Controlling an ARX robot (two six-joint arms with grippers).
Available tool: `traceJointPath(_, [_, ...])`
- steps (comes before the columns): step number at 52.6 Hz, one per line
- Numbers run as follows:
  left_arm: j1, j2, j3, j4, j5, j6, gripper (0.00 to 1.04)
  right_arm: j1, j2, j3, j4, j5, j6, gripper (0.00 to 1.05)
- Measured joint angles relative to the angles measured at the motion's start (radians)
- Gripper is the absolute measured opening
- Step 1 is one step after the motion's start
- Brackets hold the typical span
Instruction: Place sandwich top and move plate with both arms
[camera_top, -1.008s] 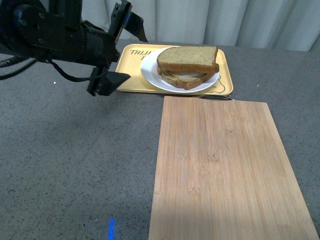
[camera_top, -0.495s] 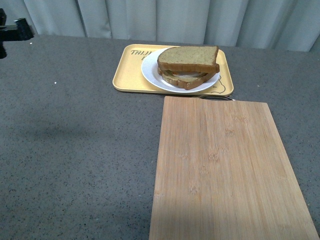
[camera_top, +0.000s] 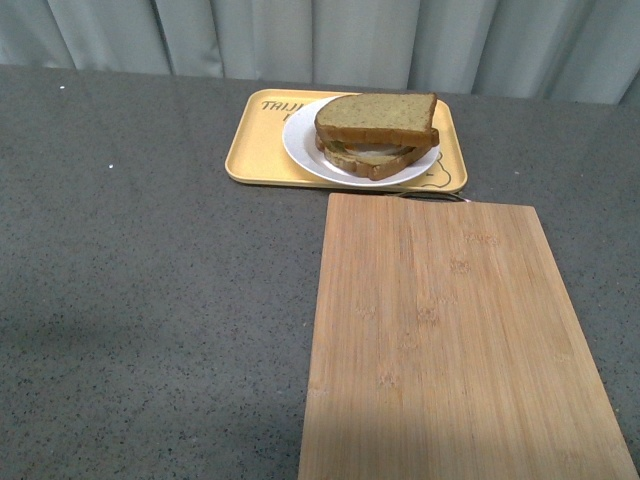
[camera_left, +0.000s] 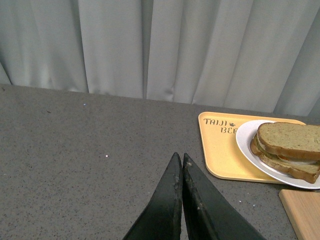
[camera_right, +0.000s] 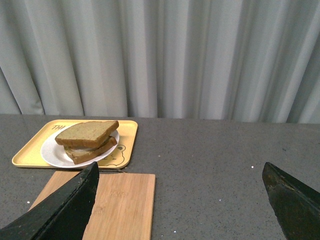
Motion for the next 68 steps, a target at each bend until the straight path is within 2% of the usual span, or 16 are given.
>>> traceJointPath(6, [0.04,-0.139,-0.05,-0.067,0.017,0.002,0.04,0.0,0.0,0.0,0.0,0.0,0.0,0.95])
traceJointPath(31, [0.041,-0.527,-0.148,-0.362,0.021,0.002,0.04,0.0,0.0,0.0,0.0,0.0,0.0,0.95])
traceJointPath(68, [0.041,-0.932,-0.15,-0.732,0.022,0.002,0.04,0.0,0.0,0.0,0.0,0.0,0.0,0.95])
